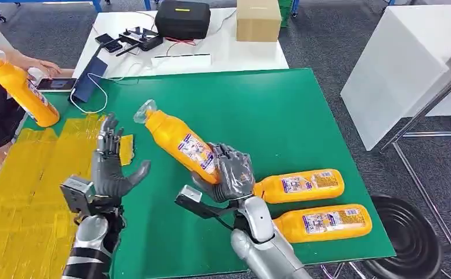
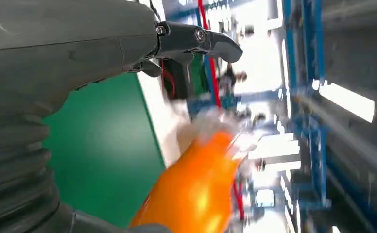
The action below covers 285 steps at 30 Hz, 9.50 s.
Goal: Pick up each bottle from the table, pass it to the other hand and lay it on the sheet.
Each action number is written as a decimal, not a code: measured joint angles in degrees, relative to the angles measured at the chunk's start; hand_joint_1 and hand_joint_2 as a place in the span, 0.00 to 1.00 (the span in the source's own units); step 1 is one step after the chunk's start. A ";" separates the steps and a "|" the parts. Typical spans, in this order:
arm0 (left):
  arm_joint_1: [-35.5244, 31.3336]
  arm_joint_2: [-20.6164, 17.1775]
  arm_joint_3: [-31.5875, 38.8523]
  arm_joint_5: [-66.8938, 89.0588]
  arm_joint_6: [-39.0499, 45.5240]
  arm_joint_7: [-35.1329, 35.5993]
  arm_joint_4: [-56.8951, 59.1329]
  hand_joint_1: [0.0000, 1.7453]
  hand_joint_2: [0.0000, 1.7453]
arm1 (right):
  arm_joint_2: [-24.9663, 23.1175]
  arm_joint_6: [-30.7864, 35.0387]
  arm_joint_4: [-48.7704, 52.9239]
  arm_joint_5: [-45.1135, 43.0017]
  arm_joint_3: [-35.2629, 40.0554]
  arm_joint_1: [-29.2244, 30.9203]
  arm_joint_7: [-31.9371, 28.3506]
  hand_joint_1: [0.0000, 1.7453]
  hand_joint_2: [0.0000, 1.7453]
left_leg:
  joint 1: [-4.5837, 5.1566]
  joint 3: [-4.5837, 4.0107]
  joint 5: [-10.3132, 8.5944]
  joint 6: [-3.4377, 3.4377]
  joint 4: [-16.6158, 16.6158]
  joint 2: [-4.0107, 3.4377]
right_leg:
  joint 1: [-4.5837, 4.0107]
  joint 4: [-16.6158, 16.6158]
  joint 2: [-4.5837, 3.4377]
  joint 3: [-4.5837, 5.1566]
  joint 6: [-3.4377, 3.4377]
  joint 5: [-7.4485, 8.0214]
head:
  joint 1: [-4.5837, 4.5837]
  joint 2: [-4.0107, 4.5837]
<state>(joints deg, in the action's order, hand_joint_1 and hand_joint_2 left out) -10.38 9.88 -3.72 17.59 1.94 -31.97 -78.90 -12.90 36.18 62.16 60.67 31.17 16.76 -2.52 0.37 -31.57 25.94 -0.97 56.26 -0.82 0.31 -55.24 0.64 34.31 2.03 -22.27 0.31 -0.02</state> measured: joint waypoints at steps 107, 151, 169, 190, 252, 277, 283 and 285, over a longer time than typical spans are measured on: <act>-3.30 3.30 -1.11 -25.45 -5.57 1.39 8.83 1.00 1.00 | -6.12 2.23 -5.18 7.30 -1.81 -2.97 -14.23 0.00 1.00 | 0.01 -0.05 0.01 -0.01 0.00 0.00 | 0.02 0.00 -0.01 0.04 0.00 0.00 | 0.04 0.02; -5.36 -14.73 -3.30 70.65 38.19 33.90 24.13 1.00 1.00 | 2.80 -8.99 16.63 -39.71 -1.77 -7.99 -20.13 0.00 1.00 | -0.05 -0.20 -0.02 0.07 -0.01 -0.09 | -0.05 -0.02 -0.12 0.24 -0.04 0.00 | 0.00 0.02; -5.68 -8.74 9.00 66.64 38.36 17.74 26.03 0.00 1.00 | 3.28 -7.70 16.74 -38.86 -0.78 -8.00 -19.95 0.00 1.00 | -0.05 -0.21 -0.03 0.07 -0.01 -0.07 | -0.04 -0.02 -0.10 0.22 -0.04 0.00 | 0.02 0.02; -4.64 5.97 23.35 34.40 38.36 -5.91 21.32 0.00 1.00 | 4.24 -6.83 18.03 -26.28 -0.78 -10.19 -14.02 0.00 1.00 | -0.04 -0.21 -0.01 0.05 -0.01 -0.02 | -0.04 -0.01 -0.07 0.23 -0.03 -0.01 | 0.00 0.02; 4.78 1.27 -6.53 7.52 25.80 -5.51 -4.02 0.00 1.00 | 39.19 -35.05 15.80 -4.79 -23.58 -9.50 -7.56 0.00 1.00 | 0.28 -0.22 0.08 -0.19 0.01 0.08 | 0.28 0.02 0.16 0.20 0.07 0.01 | -0.04 0.02; 1.94 1.00 -8.26 4.57 24.53 -5.80 -0.81 0.00 1.00 | 37.99 -34.16 0.37 -5.68 -11.40 -1.65 -10.34 0.00 1.00 | 0.26 -0.25 0.06 -0.22 0.02 0.03 | 0.27 0.01 0.14 0.21 0.07 0.01 | -0.04 0.02; 1.84 1.03 -8.48 4.55 24.14 -5.80 -0.46 0.00 1.00 | 35.26 -32.24 -2.65 -3.98 -8.65 0.92 -9.64 0.00 1.00 | 0.27 -0.19 0.06 -0.23 0.02 0.05 | 0.27 0.01 0.12 0.15 0.07 0.01 | -0.04 0.02; 1.85 1.03 -8.52 4.55 24.11 -5.80 -0.37 0.00 1.00 | 34.91 -32.07 -3.08 -3.89 -8.43 1.21 -9.64 0.00 1.00 | 0.26 -0.16 0.06 -0.23 0.02 0.04 | 0.27 0.01 0.12 0.12 0.07 0.01 | -0.02 0.02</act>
<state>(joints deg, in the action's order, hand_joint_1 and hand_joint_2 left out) -8.53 10.91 -12.24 22.14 26.05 -37.77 -79.28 22.01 4.11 59.08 56.78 22.73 17.98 -12.15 0.64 -31.73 25.99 -1.20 56.28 -0.78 0.58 -55.23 0.76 34.43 2.10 -22.25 0.28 0.00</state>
